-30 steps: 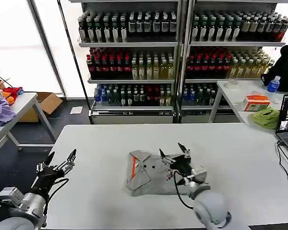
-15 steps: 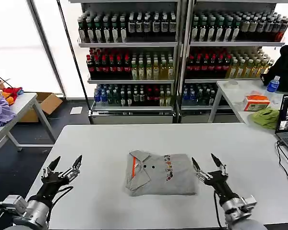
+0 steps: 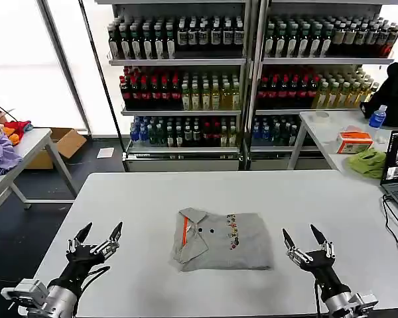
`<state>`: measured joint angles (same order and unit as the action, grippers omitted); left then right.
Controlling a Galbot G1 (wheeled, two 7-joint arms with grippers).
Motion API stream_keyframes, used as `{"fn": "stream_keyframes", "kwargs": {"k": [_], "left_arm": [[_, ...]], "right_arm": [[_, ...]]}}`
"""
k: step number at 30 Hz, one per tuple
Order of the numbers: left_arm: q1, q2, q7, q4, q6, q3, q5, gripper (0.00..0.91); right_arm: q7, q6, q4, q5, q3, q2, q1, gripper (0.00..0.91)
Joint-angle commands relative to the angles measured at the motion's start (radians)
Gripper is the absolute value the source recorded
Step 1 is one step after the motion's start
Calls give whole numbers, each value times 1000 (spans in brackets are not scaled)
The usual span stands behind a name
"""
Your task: Fold and organize the clothes.
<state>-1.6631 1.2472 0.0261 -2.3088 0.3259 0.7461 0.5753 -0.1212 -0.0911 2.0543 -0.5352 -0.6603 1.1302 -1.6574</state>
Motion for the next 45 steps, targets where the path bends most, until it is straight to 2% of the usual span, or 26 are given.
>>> {"fn": "stream_keyframes", "kwargs": {"k": [1, 15, 21, 25, 34, 45], "left_arm": [[-30, 14, 3, -13, -14, -34, -46, 907], [-53, 18, 4, -34, -20, -44, -68, 907], [-64, 17, 5, -32, -26, -46, -72, 907], [-64, 15, 5, -30, -27, -43, -72, 907], [-62, 16, 21, -29, -31, -57, -85, 907], [-78, 29, 30, -29, -68, -117, -149, 907]], "right_arm": [[-29, -20, 44, -9, -14, 13, -58, 907], [-30, -34, 35, 54, -9, 15, -70, 907], [-23, -44, 28, 47, -12, 12, -74, 907], [-19, -56, 34, -7, -10, 11, -70, 907], [-24, -68, 27, 16, -15, 9, -73, 907], [-35, -42, 32, -18, -23, 7, -78, 907]]}}
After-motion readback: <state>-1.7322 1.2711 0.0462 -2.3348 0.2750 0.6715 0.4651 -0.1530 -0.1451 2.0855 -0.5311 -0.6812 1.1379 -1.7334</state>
